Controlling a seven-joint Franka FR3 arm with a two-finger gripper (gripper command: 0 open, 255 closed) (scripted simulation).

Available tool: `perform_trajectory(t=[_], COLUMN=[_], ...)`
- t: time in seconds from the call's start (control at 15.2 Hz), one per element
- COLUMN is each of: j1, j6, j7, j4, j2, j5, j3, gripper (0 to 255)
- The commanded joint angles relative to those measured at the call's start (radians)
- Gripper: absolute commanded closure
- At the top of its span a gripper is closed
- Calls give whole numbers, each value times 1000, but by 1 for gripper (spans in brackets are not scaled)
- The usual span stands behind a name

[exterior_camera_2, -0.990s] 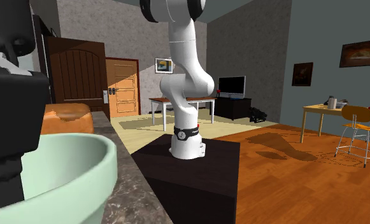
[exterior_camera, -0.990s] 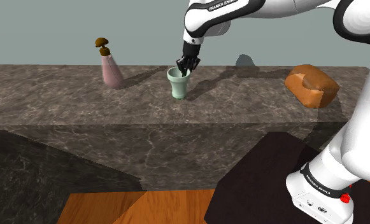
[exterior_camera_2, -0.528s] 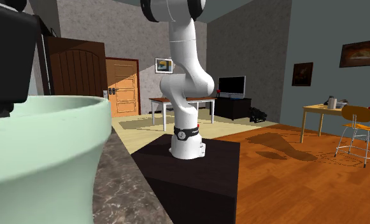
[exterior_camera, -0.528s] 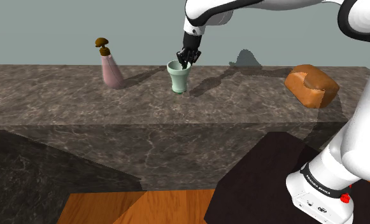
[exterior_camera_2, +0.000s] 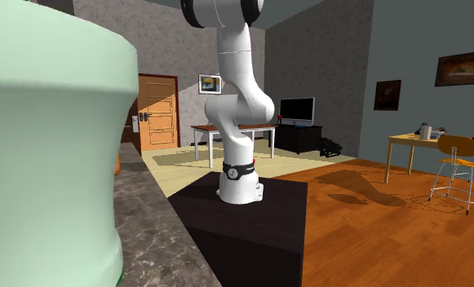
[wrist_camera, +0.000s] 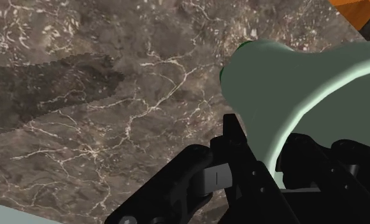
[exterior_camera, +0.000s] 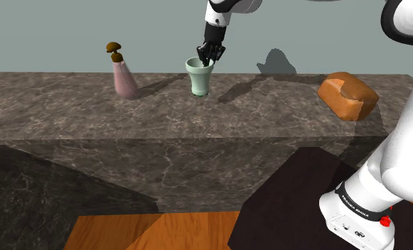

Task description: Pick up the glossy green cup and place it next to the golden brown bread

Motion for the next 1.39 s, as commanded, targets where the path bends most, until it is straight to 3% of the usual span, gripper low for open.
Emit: perform_trajectory(t=[0.0, 1.06, 1.32], j1=[0, -4, -38], j6=[-26, -250, -202], j7=[4, 32, -31], j4=[25, 275, 67], j2=[-2, 23, -129], j5=[-1, -8, 1], j3=[0, -1, -22], gripper=[255, 255, 255])
